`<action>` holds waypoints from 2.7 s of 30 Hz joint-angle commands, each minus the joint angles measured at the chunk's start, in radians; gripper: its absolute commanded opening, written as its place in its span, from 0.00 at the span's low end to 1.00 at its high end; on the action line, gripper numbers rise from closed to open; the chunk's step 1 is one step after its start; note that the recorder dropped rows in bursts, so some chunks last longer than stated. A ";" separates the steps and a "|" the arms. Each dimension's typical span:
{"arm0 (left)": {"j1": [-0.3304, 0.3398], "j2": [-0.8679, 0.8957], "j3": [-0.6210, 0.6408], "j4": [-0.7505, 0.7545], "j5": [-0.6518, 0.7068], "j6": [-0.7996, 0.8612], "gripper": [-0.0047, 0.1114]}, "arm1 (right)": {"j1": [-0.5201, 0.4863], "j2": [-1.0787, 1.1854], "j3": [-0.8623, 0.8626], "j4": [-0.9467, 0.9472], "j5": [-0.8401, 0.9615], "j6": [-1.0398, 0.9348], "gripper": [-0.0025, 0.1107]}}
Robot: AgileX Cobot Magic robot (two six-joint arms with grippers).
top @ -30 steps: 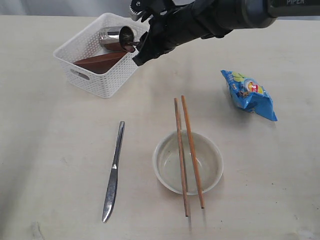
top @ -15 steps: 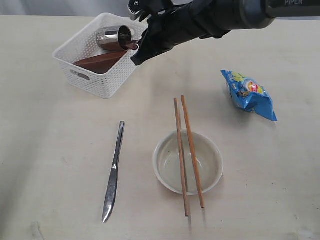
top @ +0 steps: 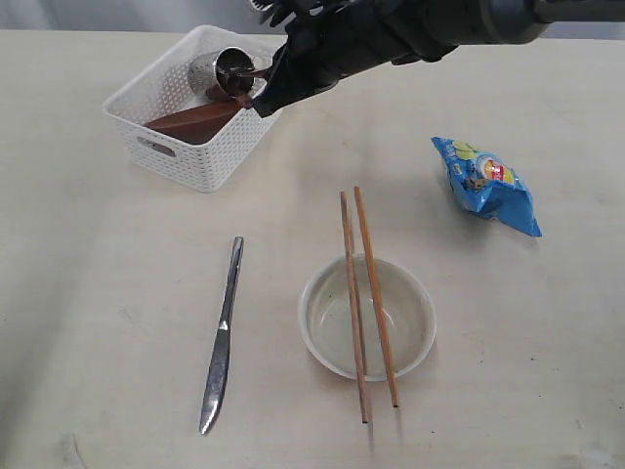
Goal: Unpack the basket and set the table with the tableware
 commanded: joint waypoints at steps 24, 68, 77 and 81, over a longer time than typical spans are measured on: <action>0.002 -0.006 0.004 0.002 -0.016 -0.006 0.04 | -0.002 -0.159 -0.002 -0.420 0.148 0.434 0.02; 0.002 0.081 -0.233 -0.051 0.354 0.096 0.04 | 0.370 -0.614 0.080 -0.876 0.730 0.949 0.02; -0.073 0.304 -0.396 -0.490 0.783 0.672 0.04 | 0.368 -0.620 0.080 -0.685 0.781 0.830 0.02; -0.076 0.407 -0.396 -0.533 0.849 0.725 0.04 | 0.368 -0.620 0.080 -0.662 0.757 0.770 0.02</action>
